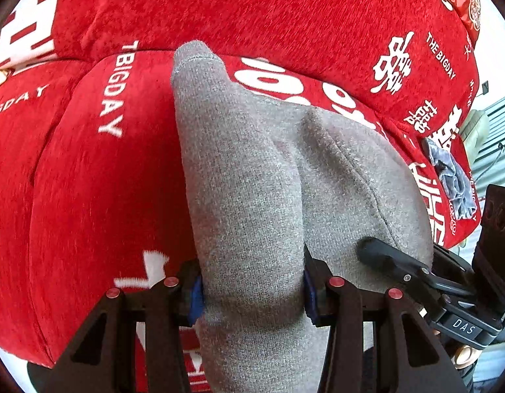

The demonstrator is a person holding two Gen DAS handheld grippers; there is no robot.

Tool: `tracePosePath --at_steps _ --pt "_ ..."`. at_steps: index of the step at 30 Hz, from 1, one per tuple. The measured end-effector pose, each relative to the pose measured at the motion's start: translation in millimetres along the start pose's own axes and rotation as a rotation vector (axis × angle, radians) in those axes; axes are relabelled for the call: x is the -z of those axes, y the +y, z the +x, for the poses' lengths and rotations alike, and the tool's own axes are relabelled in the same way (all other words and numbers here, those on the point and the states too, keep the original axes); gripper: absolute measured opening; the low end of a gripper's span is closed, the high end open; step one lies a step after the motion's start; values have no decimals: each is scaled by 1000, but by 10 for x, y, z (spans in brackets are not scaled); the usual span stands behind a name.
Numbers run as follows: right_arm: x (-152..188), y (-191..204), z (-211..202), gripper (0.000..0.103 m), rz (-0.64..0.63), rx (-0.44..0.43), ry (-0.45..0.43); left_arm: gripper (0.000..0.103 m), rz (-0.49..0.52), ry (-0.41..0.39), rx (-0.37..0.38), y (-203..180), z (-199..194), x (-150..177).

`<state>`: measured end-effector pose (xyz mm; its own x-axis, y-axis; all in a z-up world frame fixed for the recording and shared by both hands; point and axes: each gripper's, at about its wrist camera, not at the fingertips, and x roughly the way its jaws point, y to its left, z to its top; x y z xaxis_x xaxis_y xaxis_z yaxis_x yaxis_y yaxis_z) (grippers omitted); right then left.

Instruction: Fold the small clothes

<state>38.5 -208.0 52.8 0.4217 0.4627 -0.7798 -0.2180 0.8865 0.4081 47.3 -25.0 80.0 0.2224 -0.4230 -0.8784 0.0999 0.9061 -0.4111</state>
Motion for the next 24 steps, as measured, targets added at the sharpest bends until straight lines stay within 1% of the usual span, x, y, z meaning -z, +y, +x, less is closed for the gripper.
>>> tracePosePath --at_steps 5,10,15,16,17,18,19,20,21,24 --pt "183 40 48 42 -3 0 5 48 -1 -3 -8 68 29 199" --pt "356 56 127 42 -14 13 16 48 -13 14 -3 158 118 347" --pt "461 18 168 42 -30 23 11 49 5 -22 0 190 133 474" --pt "473 -3 181 43 -32 26 13 57 7 -24 -3 202 136 483" --pt "489 -30 197 45 -32 33 16 64 4 -23 -17 224 149 495" --pt "506 -77 219 48 -29 40 26 76 -2 -23 -44 250 165 512" --pt "526 -132 238 55 -17 52 38 79 -5 -32 -64 282 168 534" --pt "542 -179 248 62 -4 65 44 79 -6 -41 -64 315 157 560" --pt "580 -269 234 63 17 74 43 79 -10 -45 -42 369 126 596" --pt "684 -470 95 63 85 32 17 79 -57 -64 -11 509 -18 664"
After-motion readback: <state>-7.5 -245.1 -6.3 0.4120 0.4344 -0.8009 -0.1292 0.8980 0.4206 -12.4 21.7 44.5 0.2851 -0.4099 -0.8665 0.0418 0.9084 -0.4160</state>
